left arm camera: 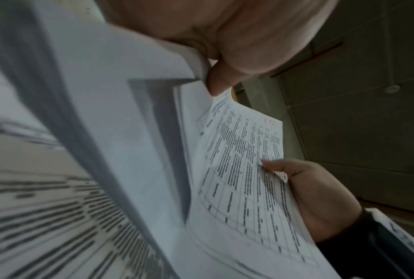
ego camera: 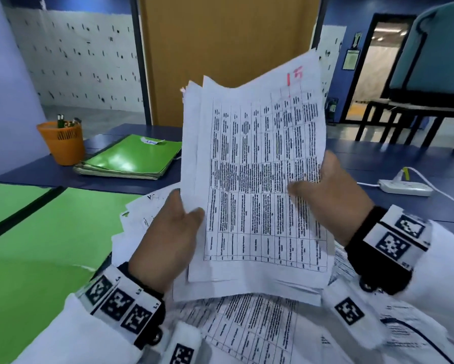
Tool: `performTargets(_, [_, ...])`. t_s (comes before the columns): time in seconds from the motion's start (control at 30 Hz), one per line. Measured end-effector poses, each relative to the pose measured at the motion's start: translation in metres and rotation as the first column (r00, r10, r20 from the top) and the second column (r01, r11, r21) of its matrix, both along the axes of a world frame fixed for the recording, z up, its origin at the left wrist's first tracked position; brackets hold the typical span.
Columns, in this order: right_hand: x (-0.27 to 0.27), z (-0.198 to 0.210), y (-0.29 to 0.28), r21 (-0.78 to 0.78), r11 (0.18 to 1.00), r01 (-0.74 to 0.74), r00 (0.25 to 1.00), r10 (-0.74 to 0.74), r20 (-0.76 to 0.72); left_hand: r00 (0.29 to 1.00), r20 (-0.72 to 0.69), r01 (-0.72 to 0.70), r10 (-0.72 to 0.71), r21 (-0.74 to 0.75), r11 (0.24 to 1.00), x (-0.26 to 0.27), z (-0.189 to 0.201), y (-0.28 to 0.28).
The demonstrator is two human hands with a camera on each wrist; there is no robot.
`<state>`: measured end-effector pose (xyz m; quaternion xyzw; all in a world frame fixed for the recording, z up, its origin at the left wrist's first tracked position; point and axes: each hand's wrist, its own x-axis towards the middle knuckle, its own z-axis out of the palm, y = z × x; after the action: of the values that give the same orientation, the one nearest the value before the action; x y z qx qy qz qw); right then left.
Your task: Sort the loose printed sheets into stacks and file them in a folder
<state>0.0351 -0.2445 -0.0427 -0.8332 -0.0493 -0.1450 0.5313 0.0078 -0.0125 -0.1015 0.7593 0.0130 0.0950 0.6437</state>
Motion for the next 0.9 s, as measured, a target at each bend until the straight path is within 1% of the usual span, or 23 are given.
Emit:
performTargets(0.07, [-0.009,0.010,0.002,0.071,0.997,0.012,0.999,-0.015,0.045,0.998,0.068,-0.005,0.004,0.020,1.000,-0.005,0.006,-0.002])
performTargets(0.13, [-0.018,0.015,0.005,0.106,0.994,0.020,0.997,-0.028,0.069,0.998,0.059,-0.004,0.006,-0.037,0.999,-0.012,0.011,-0.001])
performTargets(0.23, [-0.026,0.003,-0.001,0.107,0.994,-0.012,0.993,-0.001,0.120,1.000,0.025,-0.011,0.014,-0.087,0.996,-0.015,0.011,0.005])
performTargets(0.33, [-0.039,-0.013,-0.003,0.115,0.989,-0.097,0.990,0.084,0.114,0.999,0.025,-0.027,0.030,-0.124,0.992,-0.020,0.012,0.006])
performTargets(0.43, [-0.049,-0.027,0.001,0.115,0.983,-0.142,0.984,0.129,0.120,1.000,0.017,-0.010,0.013,-0.143,0.990,-0.029,0.014,-0.003])
performTargets(0.5, [-0.055,-0.030,0.005,0.122,0.980,-0.156,0.980,0.139,0.141,0.999,0.024,-0.032,0.036,-0.148,0.988,-0.032,0.010,-0.007])
performTargets(0.6, [-0.059,-0.025,0.012,0.094,0.989,-0.110,0.971,0.087,0.224,0.992,0.068,-0.101,0.110,-0.122,0.987,-0.031,0.009,-0.011])
performTargets(0.73, [-0.059,-0.010,0.017,0.117,0.990,-0.076,0.948,0.035,0.317,0.983,0.135,-0.095,0.124,-0.201,0.975,-0.032,0.022,-0.013])
performTargets(0.8, [-0.058,-0.016,0.017,0.127,0.990,-0.060,0.963,0.023,0.268,0.988,0.102,-0.085,0.112,-0.239,0.967,-0.031,0.018,-0.008])
performTargets(0.9, [-0.061,-0.040,0.018,0.082,0.996,-0.044,0.995,0.036,0.096,0.999,-0.021,-0.040,0.036,-0.220,0.975,-0.030,0.002,-0.003])
